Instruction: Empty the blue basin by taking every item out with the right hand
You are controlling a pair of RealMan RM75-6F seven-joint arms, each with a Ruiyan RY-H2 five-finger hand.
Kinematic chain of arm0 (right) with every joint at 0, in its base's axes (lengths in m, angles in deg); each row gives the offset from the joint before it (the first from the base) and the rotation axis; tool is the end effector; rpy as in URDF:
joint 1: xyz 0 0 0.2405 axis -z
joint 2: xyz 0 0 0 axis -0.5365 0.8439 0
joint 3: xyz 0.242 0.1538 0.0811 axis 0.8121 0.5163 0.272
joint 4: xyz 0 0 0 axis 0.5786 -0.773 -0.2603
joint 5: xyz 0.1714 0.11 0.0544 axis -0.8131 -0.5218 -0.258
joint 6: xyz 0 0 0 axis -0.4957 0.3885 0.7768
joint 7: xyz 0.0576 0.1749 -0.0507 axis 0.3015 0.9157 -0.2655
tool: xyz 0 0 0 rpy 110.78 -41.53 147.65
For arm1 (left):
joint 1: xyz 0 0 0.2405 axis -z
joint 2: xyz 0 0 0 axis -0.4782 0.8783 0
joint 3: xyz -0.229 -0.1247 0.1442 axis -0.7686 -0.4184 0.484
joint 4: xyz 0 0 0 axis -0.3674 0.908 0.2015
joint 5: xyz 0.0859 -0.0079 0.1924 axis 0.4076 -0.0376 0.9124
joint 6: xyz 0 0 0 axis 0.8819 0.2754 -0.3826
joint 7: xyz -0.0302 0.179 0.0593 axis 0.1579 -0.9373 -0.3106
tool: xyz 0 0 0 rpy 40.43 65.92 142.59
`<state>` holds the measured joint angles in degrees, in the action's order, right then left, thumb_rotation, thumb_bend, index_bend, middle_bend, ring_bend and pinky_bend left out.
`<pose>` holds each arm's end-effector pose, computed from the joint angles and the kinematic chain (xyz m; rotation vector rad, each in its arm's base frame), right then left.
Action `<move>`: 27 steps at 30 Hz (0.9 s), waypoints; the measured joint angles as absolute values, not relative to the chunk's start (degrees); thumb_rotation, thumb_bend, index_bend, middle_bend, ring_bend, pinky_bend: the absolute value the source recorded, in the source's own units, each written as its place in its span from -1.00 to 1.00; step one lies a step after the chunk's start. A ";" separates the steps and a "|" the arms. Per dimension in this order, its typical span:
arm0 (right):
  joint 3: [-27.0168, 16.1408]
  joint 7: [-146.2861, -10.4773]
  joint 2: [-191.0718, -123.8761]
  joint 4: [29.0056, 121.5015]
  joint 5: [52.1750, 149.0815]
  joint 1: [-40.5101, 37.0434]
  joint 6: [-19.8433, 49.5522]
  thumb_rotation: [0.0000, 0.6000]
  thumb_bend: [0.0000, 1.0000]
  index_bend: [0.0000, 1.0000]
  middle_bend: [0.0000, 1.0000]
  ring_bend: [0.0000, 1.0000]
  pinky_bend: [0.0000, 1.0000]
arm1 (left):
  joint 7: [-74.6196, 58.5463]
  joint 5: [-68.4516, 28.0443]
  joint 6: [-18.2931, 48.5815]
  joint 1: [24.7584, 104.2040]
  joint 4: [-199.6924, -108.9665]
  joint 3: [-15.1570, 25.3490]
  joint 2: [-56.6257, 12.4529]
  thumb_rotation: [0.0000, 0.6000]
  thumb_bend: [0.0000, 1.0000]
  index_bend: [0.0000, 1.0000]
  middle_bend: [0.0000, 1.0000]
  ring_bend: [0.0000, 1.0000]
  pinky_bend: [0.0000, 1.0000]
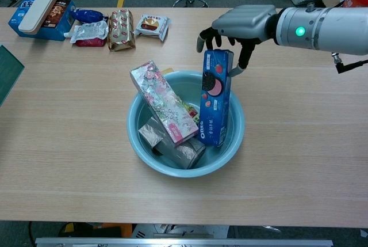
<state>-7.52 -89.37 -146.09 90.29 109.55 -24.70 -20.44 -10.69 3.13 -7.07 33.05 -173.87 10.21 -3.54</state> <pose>-0.1140 -0.4344 -0.0006 2.3477 -0.7684 0.6553 -0.3525 0.2298 0.1807 -1.3576 -0.8598 -0.8699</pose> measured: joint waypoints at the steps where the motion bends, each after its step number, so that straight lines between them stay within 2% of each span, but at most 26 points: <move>1: -7.87 -89.20 -145.50 90.85 109.99 -24.42 -20.22 1.00 -0.72 -0.49 -0.27 -0.35 -0.16 | -10.65 3.15 -7.08 33.06 -173.86 10.20 -3.55 1.00 -0.29 -0.20 -0.23 -0.38 -0.39; 11: -11.63 -87.26 -138.46 98.27 115.32 -20.84 -17.26 1.00 -0.72 -0.49 -0.26 -0.34 -0.15 | -10.65 3.45 -6.84 33.27 -173.82 10.21 -3.64 1.00 -0.29 -0.20 -0.23 -0.38 -0.39; 15: -12.25 -86.25 -138.89 98.25 116.75 -20.58 -16.80 1.00 -0.72 -0.46 -0.24 -0.31 -0.12 | -10.69 3.97 -7.04 33.29 -174.07 10.30 -3.66 1.00 -0.29 -0.20 -0.24 -0.38 -0.39; 19: -12.41 -86.34 -140.05 96.97 117.38 -20.33 -15.51 1.00 -0.72 -0.26 -0.11 -0.13 0.09 | -10.56 4.20 -7.64 32.86 -174.23 10.51 -3.50 1.00 -0.29 -0.20 -0.24 -0.38 -0.39; 22: -12.47 -86.19 -140.82 96.06 117.51 -19.79 -14.18 1.00 -0.72 0.00 0.07 0.05 0.32 | -10.51 4.17 -7.73 32.74 -174.19 10.54 -3.41 1.00 -0.29 -0.20 -0.24 -0.38 -0.39; 27: -12.32 -86.06 -141.86 94.80 117.37 -18.94 -12.05 1.00 -0.72 0.32 0.31 0.31 0.52 | -10.49 4.44 -7.66 32.88 -174.11 10.54 -3.58 1.00 -0.29 -0.20 -0.24 -0.38 -0.39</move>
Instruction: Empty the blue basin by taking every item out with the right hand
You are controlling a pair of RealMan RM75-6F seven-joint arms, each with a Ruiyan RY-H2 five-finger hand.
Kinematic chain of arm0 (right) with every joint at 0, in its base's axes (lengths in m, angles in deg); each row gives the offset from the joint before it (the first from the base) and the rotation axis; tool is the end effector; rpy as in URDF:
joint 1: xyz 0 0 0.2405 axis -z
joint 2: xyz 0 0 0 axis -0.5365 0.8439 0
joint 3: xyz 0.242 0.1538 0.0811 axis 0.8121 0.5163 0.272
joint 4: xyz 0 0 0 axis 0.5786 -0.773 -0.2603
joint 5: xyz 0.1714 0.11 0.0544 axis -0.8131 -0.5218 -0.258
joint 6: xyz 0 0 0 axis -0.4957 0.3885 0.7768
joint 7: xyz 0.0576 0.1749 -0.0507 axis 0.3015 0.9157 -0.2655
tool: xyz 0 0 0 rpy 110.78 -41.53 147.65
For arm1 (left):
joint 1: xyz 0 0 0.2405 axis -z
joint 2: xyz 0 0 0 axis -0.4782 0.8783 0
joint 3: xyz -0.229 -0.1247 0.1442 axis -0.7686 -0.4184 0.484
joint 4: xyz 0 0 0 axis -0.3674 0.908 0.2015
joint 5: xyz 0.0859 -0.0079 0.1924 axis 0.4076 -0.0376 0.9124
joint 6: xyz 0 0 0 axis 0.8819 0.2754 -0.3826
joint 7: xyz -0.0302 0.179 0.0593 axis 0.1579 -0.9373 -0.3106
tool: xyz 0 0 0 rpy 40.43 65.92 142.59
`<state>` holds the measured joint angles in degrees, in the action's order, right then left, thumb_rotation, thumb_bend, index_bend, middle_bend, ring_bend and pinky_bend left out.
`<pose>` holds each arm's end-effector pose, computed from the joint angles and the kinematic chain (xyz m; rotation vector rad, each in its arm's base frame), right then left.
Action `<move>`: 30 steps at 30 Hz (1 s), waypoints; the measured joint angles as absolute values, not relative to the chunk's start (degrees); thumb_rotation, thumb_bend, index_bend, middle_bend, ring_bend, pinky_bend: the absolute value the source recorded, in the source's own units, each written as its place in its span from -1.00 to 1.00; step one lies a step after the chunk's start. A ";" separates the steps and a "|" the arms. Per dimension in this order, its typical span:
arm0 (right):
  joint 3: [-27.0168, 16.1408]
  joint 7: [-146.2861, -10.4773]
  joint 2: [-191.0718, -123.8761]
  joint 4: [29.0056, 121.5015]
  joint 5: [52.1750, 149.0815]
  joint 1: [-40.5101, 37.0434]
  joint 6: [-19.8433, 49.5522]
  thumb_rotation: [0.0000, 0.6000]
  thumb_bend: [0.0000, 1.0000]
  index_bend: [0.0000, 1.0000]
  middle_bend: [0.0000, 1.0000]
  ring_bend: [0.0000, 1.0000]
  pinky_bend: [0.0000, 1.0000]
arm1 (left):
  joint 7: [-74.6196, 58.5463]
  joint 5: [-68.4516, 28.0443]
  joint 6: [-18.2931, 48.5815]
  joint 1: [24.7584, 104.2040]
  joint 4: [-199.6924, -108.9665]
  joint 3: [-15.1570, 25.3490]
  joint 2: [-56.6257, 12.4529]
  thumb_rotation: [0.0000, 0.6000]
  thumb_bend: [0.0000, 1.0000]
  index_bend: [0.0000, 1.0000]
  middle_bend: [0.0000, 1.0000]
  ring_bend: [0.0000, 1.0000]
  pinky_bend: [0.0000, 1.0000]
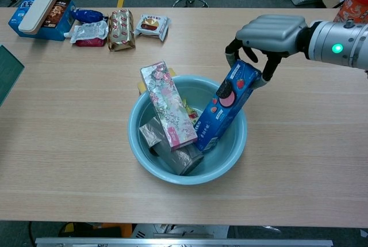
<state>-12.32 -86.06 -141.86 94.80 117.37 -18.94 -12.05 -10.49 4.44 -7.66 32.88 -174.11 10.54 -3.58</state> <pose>-0.1493 -0.4023 0.0226 2.3234 -0.7553 0.6905 -0.3481 0.2275 0.1791 -1.3706 -0.8549 -0.8881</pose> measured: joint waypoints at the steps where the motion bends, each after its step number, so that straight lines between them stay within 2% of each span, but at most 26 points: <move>1: -12.18 -85.80 -141.92 94.73 117.35 -18.83 -11.70 1.00 -0.72 0.35 0.34 0.34 0.54 | -10.50 4.47 -7.65 32.91 -174.11 10.51 -3.59 1.00 -0.29 -0.20 -0.24 -0.38 -0.39; 7: -10.47 -82.32 -140.72 95.00 117.75 -18.15 -8.78 1.00 -0.72 0.39 0.36 0.36 0.57 | -10.46 4.19 -7.73 32.90 -174.00 10.28 -3.45 1.00 -0.29 -0.20 -0.24 -0.38 -0.39; 20: -6.72 -77.23 -133.39 96.24 117.51 -15.95 -3.13 1.00 -0.72 0.39 0.36 0.36 0.57 | -10.61 4.33 -7.40 33.29 -173.93 10.09 -3.69 1.00 -0.29 -0.19 -0.24 -0.38 -0.39; 25: -5.98 -77.29 -133.44 94.08 115.91 -15.05 -1.59 1.00 -0.72 0.39 0.36 0.36 0.57 | -10.71 4.61 -7.41 33.45 -174.01 10.06 -3.86 1.00 -0.29 -0.19 -0.24 -0.38 -0.39; 30: -5.49 -80.41 -136.65 90.30 114.09 -14.71 -0.01 1.00 -0.72 0.39 0.36 0.36 0.57 | -10.98 4.89 -7.33 33.62 -174.31 10.12 -3.98 1.00 -0.29 -0.19 -0.24 -0.38 -0.39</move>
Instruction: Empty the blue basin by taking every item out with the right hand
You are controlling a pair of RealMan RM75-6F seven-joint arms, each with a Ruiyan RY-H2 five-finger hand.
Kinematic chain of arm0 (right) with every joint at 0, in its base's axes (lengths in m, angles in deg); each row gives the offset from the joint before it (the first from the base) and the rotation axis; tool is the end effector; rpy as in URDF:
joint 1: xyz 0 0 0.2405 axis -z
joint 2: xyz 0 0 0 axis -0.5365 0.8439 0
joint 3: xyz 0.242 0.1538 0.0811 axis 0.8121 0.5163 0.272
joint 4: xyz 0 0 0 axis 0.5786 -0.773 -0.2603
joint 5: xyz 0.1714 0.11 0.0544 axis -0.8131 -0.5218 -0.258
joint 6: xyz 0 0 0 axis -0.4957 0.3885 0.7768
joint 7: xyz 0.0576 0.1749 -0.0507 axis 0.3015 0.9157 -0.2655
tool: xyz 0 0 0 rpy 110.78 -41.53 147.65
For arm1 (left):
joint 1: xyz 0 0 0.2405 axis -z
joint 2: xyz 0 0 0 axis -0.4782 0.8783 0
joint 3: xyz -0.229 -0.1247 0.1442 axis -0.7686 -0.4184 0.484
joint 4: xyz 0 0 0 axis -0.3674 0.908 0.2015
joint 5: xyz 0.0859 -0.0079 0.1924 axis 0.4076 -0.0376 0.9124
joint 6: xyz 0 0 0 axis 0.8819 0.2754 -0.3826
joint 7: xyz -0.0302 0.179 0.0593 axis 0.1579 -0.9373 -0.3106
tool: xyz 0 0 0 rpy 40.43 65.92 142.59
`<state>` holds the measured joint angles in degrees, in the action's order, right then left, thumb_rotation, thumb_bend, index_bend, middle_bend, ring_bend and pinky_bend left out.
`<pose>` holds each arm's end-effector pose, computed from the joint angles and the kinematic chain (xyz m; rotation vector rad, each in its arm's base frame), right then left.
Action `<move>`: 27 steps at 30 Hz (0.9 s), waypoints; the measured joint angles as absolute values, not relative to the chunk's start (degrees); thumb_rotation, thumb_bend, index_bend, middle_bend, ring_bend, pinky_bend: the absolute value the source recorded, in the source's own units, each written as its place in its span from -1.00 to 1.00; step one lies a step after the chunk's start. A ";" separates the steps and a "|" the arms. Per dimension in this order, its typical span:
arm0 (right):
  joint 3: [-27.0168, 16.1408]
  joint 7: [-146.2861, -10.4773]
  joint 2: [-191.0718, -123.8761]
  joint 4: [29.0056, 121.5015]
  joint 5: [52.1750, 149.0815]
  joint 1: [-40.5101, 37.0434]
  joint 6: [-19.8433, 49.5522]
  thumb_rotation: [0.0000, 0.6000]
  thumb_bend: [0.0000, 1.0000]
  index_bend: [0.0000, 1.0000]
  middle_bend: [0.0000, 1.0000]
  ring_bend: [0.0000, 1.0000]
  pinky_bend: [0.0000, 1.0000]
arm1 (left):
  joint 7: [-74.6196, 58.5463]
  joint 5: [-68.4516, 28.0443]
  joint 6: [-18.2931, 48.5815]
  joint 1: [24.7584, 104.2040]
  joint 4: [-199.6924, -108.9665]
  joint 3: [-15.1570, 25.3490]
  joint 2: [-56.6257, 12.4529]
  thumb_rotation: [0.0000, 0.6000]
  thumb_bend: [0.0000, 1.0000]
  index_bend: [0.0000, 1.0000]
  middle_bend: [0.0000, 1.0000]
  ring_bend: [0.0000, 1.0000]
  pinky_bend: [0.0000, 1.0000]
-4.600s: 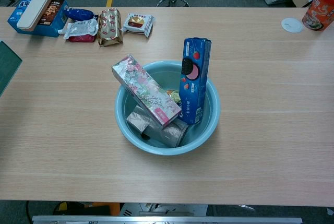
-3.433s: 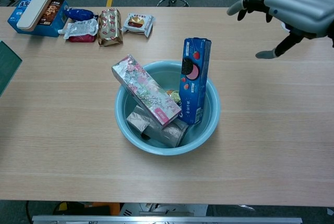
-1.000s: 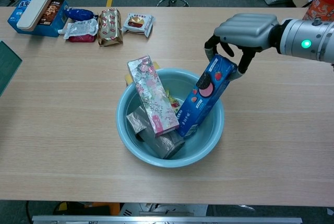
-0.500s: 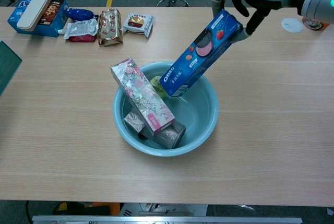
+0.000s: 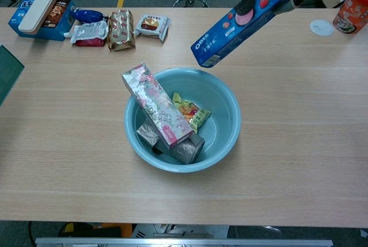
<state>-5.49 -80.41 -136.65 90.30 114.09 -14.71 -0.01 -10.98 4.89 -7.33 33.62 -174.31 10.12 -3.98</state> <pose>-0.1537 -0.4561 0.1251 1.9437 -0.7266 0.9436 -0.3423 0.2334 0.1760 -1.3833 -0.8445 -0.9047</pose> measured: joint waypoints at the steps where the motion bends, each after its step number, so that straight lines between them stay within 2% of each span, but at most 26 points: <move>1: -5.39 -81.49 -137.74 89.36 113.76 -14.73 0.41 1.00 -0.72 0.39 0.36 0.36 0.57 | -11.00 4.96 -7.37 33.61 -174.37 10.14 -3.97 1.00 -0.29 -0.19 -0.23 -0.38 -0.39; 11: -3.81 -91.39 -150.21 80.93 111.38 -15.85 5.54 1.00 -0.72 0.39 0.36 0.36 0.57 | -10.96 4.95 -7.98 33.13 -174.69 10.31 -3.55 1.00 -0.29 -0.19 -0.24 -0.38 -0.38; 22: -1.16 -98.61 -162.75 71.30 105.11 -19.93 4.81 1.00 -0.72 0.39 0.29 0.29 0.57 | -10.67 4.84 -8.05 32.99 -174.61 10.33 -3.49 1.00 -0.29 -0.19 -0.24 -0.38 -0.39; 25: -0.47 -99.27 -165.37 69.34 103.22 -20.63 4.33 1.00 -0.72 0.28 0.21 0.21 0.50 | -10.54 4.58 -7.84 32.94 -174.51 10.39 -3.57 1.00 -0.29 -0.19 -0.24 -0.38 -0.39; 27: 0.07 -99.80 -166.84 68.58 101.24 -20.99 3.83 1.00 -0.72 0.10 0.10 0.09 0.37 | -10.50 4.49 -7.79 32.85 -174.48 10.46 -3.60 1.00 -0.29 -0.20 -0.24 -0.38 -0.39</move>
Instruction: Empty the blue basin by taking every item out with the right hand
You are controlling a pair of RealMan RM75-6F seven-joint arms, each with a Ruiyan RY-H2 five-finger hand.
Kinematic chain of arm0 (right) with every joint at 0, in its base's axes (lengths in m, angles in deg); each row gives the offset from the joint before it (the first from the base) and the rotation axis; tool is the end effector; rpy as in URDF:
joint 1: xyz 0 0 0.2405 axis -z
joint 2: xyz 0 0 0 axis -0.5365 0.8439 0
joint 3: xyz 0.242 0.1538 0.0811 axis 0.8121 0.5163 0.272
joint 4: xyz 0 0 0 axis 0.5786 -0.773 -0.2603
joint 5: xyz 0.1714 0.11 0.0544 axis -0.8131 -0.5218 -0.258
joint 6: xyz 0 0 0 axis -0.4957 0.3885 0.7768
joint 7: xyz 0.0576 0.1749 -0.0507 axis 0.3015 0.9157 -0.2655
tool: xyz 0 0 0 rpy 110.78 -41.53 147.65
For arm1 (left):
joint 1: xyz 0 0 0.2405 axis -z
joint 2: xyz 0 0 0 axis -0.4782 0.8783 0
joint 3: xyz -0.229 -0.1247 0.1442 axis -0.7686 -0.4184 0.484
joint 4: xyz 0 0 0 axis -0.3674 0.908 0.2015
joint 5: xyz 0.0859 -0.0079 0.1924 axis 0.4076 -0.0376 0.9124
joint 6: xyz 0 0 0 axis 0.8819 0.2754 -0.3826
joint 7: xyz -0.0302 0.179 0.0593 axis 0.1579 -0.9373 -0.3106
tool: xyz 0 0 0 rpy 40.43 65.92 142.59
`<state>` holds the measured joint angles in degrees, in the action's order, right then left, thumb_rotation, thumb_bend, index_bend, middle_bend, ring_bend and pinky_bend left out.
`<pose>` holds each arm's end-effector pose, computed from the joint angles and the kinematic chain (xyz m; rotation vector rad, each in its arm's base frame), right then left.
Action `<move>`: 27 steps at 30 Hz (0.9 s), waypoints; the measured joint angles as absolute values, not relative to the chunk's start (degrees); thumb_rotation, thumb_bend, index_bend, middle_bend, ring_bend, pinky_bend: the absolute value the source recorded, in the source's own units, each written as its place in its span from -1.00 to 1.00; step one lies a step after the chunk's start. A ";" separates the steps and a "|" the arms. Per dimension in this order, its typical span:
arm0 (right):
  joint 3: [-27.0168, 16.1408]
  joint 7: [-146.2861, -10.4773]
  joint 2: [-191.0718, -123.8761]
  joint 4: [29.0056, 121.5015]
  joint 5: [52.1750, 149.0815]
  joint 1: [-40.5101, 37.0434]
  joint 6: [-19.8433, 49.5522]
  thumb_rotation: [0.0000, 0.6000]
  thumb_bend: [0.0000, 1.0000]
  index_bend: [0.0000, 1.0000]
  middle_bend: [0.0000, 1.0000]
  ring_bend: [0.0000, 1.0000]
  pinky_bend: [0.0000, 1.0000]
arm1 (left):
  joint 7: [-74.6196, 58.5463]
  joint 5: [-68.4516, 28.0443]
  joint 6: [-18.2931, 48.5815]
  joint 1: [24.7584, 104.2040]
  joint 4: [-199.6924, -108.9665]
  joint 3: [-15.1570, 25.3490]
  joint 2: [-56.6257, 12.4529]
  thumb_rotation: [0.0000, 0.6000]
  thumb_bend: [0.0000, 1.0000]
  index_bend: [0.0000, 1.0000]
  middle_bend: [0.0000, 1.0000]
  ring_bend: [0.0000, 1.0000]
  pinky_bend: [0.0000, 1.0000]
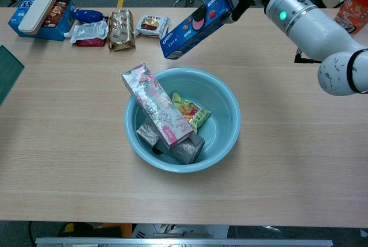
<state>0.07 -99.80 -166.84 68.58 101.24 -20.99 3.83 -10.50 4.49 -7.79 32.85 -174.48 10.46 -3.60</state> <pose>-0.1168 -0.5033 -0.0098 1.8002 -0.6752 0.9609 -0.3465 0.2275 0.1789 -1.3673 -0.8574 -0.8954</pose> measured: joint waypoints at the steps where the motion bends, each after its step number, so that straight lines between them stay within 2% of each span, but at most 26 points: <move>1: 0.25 -100.19 -167.40 68.25 100.32 -21.16 3.52 1.00 -0.72 0.00 0.03 0.01 0.30 | -10.47 4.50 -7.86 32.82 -174.45 10.47 -3.61 1.00 -0.29 -0.19 -0.24 -0.38 -0.39; 3: 0.45 -101.43 -168.15 67.84 98.15 -21.55 2.17 1.00 -0.72 -0.32 -0.19 -0.24 0.07 | -10.31 4.55 -8.01 32.72 -174.42 10.49 -3.55 1.00 -0.29 -0.19 -0.24 -0.38 -0.39; 6: 0.37 -103.93 -167.98 68.17 94.89 -22.14 -0.84 1.00 -0.72 -0.75 -0.51 -0.51 -0.15 | -10.14 4.49 -8.28 32.57 -174.28 10.40 -3.46 1.00 -0.29 -0.19 -0.24 -0.38 -0.39; 7: 0.29 -104.78 -167.66 68.49 93.80 -22.32 -1.79 1.00 -0.72 -0.87 -0.61 -0.58 -0.21 | -10.09 4.46 -8.32 32.54 -174.24 10.38 -3.43 1.00 -0.29 -0.19 -0.24 -0.38 -0.39; 9: 0.01 -106.77 -166.55 69.52 91.27 -22.72 -3.70 1.00 -0.72 -0.99 -0.74 -0.67 -0.27 | -10.01 4.48 -8.36 32.52 -174.15 10.36 -3.45 1.00 -0.29 -0.19 -0.24 -0.38 -0.39; 12: -0.64 -109.31 -164.07 71.77 88.21 -23.27 -5.61 1.00 -0.72 -1.00 -0.84 -0.74 -0.34 | -9.98 4.70 -8.31 32.62 -174.12 10.36 -3.50 1.00 -0.29 -0.19 -0.24 -0.38 -0.39; 18: -1.25 -109.58 -158.81 78.20 88.42 -23.24 -5.89 1.00 -0.72 -1.00 -0.85 -0.76 -0.38 | -10.00 4.96 -8.20 32.88 -174.17 10.24 -3.53 1.00 -0.29 -0.19 -0.24 -0.38 -0.39; 22: -1.63 -108.03 -154.57 83.75 92.52 -23.03 -6.22 1.00 -0.72 -1.00 -0.77 -0.76 -0.38 | -10.20 5.10 -8.23 33.00 -174.45 10.15 -3.45 1.00 -0.28 -0.20 -0.24 -0.38 -0.39; 27: -2.59 -104.30 -149.75 90.41 102.06 -22.63 -6.84 1.00 -0.72 -0.99 -0.64 -0.75 -0.38 | -10.33 4.86 -8.45 32.66 -174.58 10.30 -3.50 1.00 -0.29 -0.19 -0.24 -0.38 -0.39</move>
<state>-2.59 -104.30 -149.75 90.41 102.06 -22.63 -6.84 -10.33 4.86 -8.45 32.66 -174.58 10.30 -3.50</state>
